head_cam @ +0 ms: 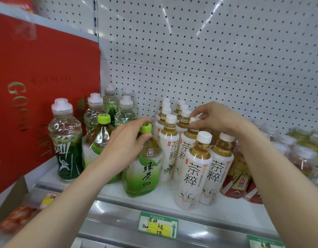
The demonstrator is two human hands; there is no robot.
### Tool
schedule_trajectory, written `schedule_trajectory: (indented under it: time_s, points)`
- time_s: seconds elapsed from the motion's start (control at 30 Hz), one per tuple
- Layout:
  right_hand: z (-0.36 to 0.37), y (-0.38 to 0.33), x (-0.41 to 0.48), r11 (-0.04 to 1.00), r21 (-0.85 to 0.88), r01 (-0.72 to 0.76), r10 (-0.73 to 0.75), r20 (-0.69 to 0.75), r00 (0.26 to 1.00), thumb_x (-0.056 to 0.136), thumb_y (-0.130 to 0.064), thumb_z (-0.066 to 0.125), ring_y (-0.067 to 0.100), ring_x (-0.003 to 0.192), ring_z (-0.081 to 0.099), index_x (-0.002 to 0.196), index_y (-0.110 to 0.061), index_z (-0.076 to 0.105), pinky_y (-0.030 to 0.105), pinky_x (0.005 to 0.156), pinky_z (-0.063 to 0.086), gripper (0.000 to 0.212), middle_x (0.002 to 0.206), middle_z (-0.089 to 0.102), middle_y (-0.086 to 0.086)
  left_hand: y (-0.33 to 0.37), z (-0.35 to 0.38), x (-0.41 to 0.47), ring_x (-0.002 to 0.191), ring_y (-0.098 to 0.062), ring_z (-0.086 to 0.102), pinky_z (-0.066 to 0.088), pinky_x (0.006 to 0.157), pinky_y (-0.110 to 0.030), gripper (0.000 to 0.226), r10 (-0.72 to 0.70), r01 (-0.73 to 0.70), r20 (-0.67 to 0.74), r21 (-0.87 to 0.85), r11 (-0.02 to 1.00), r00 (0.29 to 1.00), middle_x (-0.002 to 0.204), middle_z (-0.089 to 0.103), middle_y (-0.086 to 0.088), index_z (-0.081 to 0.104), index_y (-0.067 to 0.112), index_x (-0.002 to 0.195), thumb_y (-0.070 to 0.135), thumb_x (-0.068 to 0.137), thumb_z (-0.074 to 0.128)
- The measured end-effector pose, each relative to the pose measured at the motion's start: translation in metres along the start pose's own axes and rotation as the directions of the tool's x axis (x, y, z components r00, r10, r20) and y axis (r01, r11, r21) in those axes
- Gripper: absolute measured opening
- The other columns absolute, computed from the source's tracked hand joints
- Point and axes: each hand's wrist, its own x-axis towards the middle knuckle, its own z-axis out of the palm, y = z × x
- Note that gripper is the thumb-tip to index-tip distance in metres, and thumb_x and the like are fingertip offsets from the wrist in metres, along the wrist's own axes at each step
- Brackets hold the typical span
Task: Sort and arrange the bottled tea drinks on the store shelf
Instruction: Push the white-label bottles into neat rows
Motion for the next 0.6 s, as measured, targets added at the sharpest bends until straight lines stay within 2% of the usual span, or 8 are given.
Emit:
schedule_trajectory:
  time_s: [0.07,0.1,0.17,0.23,0.33,0.4,0.5,0.6]
  points:
    - [0.001,-0.002,0.000,1.000,0.002,0.022,-0.022,0.012,1.000,0.079,-0.022,0.083,0.007,0.063,0.066,0.097,-0.029,0.067,0.005,0.044,0.044,0.025,0.086,0.061,-0.008,0.000,-0.001,0.000,0.077,-0.008,0.051,0.040,0.075,-0.031,0.037,0.003,-0.003,0.010,0.002,1.000,1.000,0.092,0.055,0.017,0.056,0.031,0.131,0.029,0.094,0.062]
    - [0.001,-0.003,0.001,1.000,0.004,0.024,-0.024,0.022,0.999,0.079,-0.022,0.083,0.008,0.061,0.067,0.096,-0.029,0.067,0.006,0.046,0.046,0.024,0.087,0.062,-0.006,0.000,-0.002,0.001,0.077,-0.008,0.053,0.040,0.075,-0.030,0.036,0.006,-0.006,0.025,-0.001,1.000,1.000,0.093,0.056,0.017,0.056,0.030,0.130,0.030,0.094,0.062]
    - [0.000,-0.003,0.002,1.000,-0.008,0.023,-0.022,0.043,0.999,0.080,-0.025,0.082,0.005,0.051,0.067,0.096,-0.027,0.067,0.008,0.044,0.046,0.022,0.088,0.065,-0.004,0.003,-0.003,0.006,0.091,-0.010,0.058,0.042,0.081,-0.029,0.038,0.014,-0.013,0.050,-0.007,1.000,0.999,0.107,0.062,0.013,0.056,0.029,0.128,0.035,0.091,0.063]
    - [-0.002,-0.004,0.002,0.999,-0.038,0.028,-0.026,0.050,0.998,0.079,-0.033,0.082,0.001,0.049,0.066,0.097,-0.025,0.069,0.009,0.043,0.044,0.024,0.089,0.070,-0.004,0.009,-0.003,0.017,0.101,-0.005,0.057,0.042,0.087,-0.026,0.044,0.029,-0.029,0.038,-0.020,0.999,0.999,0.116,0.063,0.013,0.057,0.028,0.128,0.042,0.087,0.063]
    - [-0.001,-0.005,0.004,0.993,-0.109,0.039,-0.039,0.002,0.999,0.080,-0.036,0.081,0.002,0.051,0.068,0.097,-0.024,0.071,0.015,0.050,0.046,0.023,0.085,0.074,-0.005,0.027,-0.001,0.044,0.096,-0.006,0.059,0.046,0.084,-0.029,0.053,0.046,-0.046,0.021,-0.008,0.999,0.999,0.112,0.063,0.012,0.057,0.027,0.129,0.053,0.084,0.065]
    - [0.000,-0.006,0.005,0.991,-0.130,0.043,-0.047,-0.022,0.999,0.082,-0.031,0.080,0.003,0.054,0.070,0.098,-0.022,0.072,0.016,0.055,0.048,0.021,0.086,0.075,-0.003,0.038,0.007,0.065,0.098,-0.013,0.061,0.046,0.085,-0.031,0.056,0.033,-0.038,0.084,0.070,0.997,0.996,0.113,0.065,0.007,0.059,0.026,0.129,0.056,0.082,0.067]
    - [-0.001,-0.005,0.004,0.994,-0.080,0.068,-0.070,-0.023,0.997,0.081,-0.023,0.081,0.006,0.058,0.071,0.104,-0.017,0.074,0.011,0.053,0.051,0.024,0.093,0.074,0.000,0.046,0.018,0.086,0.105,-0.022,0.060,0.046,0.087,-0.032,0.049,-0.041,0.002,0.214,0.182,0.983,0.976,0.113,0.068,0.000,0.067,0.024,0.120,0.052,0.080,0.072]
    - [-0.003,-0.001,-0.002,0.991,-0.079,0.112,-0.113,-0.012,0.993,0.081,-0.023,0.081,0.002,0.065,0.071,0.107,-0.024,0.074,0.003,0.052,0.045,0.027,0.105,0.072,-0.002,0.042,0.021,0.093,0.105,-0.023,0.059,0.040,0.082,-0.029,0.035,-0.020,-0.028,0.247,0.190,0.981,0.969,0.108,0.070,-0.002,0.072,0.023,0.113,0.038,0.081,0.075]
